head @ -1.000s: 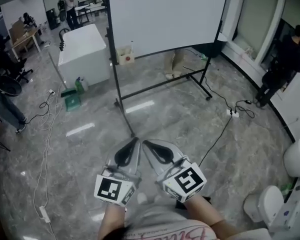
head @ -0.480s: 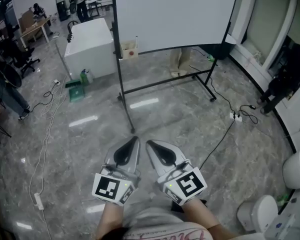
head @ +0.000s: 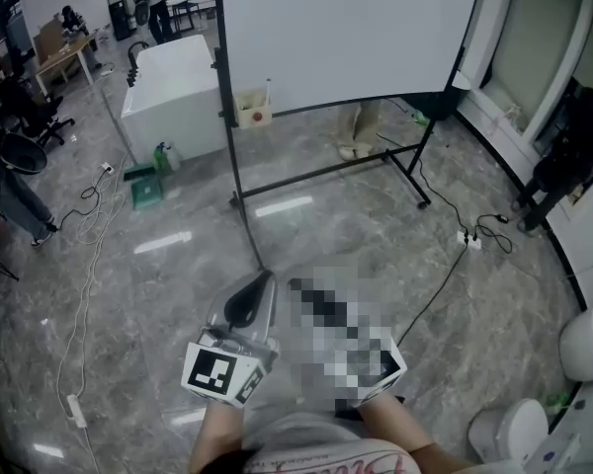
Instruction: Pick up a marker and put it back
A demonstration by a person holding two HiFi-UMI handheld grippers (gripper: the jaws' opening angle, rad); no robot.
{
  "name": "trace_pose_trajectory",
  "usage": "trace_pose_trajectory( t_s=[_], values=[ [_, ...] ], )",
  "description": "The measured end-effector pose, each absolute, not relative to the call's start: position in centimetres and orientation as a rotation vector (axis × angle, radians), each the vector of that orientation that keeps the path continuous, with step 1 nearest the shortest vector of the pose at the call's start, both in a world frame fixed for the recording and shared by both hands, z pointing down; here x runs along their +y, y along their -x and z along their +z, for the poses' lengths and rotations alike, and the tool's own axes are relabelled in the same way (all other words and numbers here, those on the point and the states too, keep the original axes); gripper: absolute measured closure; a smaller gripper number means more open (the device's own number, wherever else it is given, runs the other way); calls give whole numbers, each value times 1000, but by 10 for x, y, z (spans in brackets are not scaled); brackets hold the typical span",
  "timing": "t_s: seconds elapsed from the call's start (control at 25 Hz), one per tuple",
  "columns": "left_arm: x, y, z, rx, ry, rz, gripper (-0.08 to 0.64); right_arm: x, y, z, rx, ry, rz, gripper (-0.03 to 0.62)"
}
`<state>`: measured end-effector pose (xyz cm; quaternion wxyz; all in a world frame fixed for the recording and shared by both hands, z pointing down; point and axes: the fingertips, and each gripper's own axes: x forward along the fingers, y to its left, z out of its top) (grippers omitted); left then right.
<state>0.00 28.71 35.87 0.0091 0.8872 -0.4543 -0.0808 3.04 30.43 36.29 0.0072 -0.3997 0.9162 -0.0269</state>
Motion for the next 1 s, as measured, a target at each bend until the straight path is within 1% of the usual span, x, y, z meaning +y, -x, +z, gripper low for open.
trace_pose_trajectory(
  t_s=[0.2,0.52,0.76,1.0],
  values=[
    [221,8,357,-1413,-2783,-264,560,235,-24,362,2853,1287,-64,591],
    [111,39,357,-1398,-2758,-284,560,127,2,364,2843,1317,-89,591],
    [56,49,359,-1363,-2758,-282,560,72,12,366,2842,1358,-108,591],
    [4,45,372,-1349,-2725,-264,560,18,6,373,2843,1389,-141,591]
  ],
)
